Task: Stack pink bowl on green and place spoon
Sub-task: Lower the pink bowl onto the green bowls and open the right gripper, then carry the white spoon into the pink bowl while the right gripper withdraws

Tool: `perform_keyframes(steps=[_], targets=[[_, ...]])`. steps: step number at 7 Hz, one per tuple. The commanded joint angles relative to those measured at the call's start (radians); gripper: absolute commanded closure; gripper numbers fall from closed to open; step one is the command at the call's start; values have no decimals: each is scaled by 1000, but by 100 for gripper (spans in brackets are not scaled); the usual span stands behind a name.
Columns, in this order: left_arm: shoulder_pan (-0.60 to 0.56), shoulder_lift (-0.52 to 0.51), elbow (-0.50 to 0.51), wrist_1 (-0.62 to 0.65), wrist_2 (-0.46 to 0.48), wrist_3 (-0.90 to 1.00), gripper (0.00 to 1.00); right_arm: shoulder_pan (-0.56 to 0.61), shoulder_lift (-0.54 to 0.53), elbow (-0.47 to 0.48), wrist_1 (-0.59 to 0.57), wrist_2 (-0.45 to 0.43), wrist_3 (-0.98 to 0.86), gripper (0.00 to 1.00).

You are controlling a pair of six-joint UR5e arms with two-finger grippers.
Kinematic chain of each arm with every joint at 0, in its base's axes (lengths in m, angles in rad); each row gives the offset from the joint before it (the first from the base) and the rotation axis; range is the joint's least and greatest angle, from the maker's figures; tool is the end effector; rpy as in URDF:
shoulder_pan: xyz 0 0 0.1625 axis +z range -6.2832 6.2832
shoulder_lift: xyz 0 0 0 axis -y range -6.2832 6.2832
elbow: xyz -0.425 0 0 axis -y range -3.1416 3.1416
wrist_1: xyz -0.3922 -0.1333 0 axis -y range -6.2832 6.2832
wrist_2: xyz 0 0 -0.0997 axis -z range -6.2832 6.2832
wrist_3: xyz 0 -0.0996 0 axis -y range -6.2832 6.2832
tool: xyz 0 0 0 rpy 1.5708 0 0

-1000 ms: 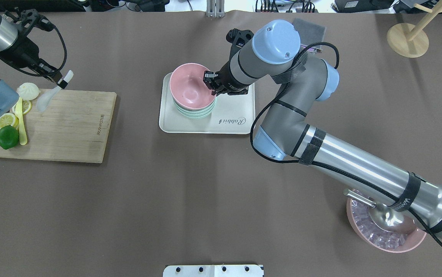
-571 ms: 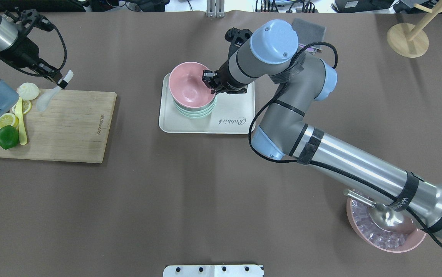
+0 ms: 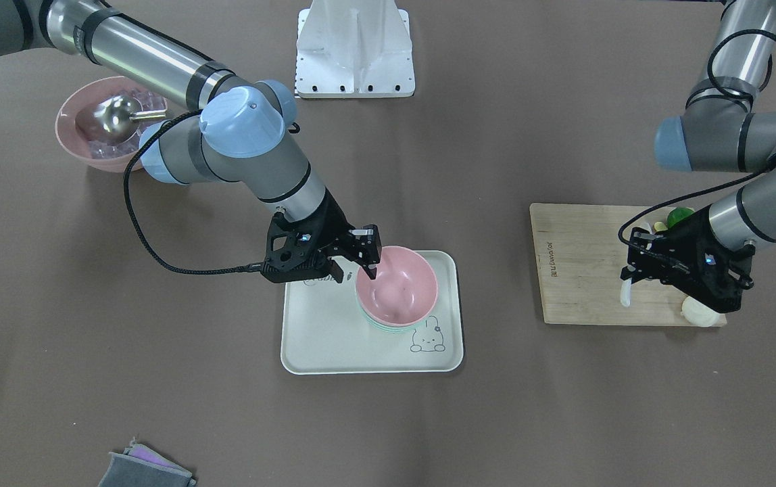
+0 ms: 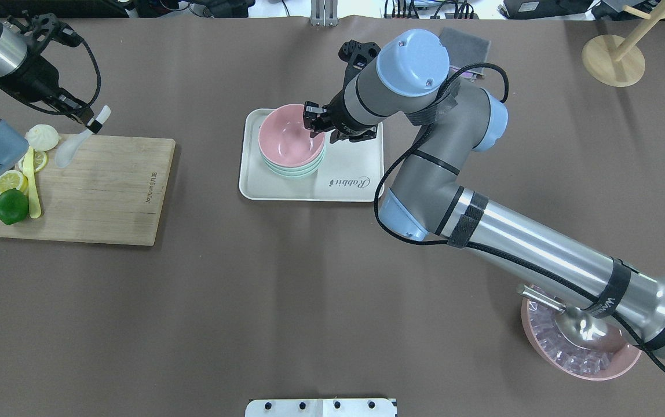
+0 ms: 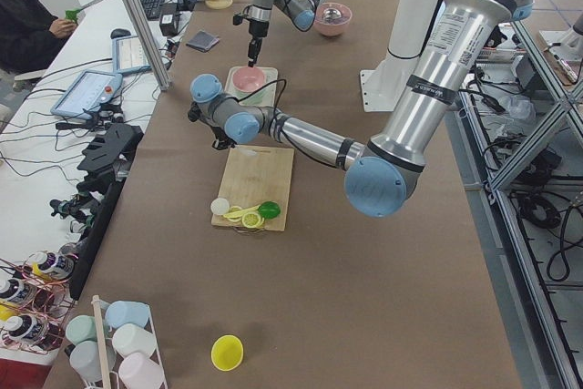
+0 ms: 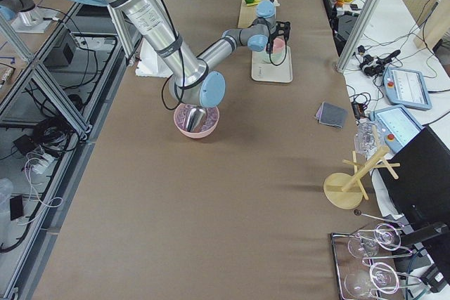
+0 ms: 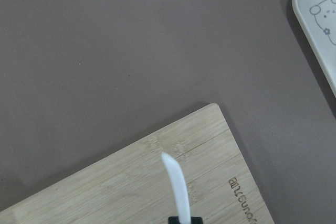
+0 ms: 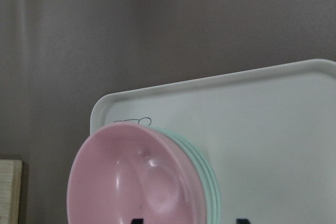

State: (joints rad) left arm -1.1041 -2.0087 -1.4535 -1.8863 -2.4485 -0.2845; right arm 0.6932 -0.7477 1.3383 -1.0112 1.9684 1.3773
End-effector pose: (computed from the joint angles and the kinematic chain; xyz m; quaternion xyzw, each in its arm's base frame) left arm 0.2510 -0.6242 0.4158 0.1153 0.4793 0.2105 0.8442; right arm -0.5255 -0.5597 0.1796 0.0790 -0.5527 0.0993 0.8236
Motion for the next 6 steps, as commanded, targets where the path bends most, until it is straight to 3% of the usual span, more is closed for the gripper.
perform_keyframes(steps=[1,3,5,6], targets=[[22,-108,-2,-43,-3,-268,100,51,-13,24,-3,56,-1,0],[100,-250,52,-214,14,-567,100,123,-77,70,-4,166,-12,0],[240,-349,126,-363,269,-680,100,211,-221,177,-7,281,-99,0],[256,-381,149,-401,298,-709,100,241,-260,191,-6,329,-125,0]])
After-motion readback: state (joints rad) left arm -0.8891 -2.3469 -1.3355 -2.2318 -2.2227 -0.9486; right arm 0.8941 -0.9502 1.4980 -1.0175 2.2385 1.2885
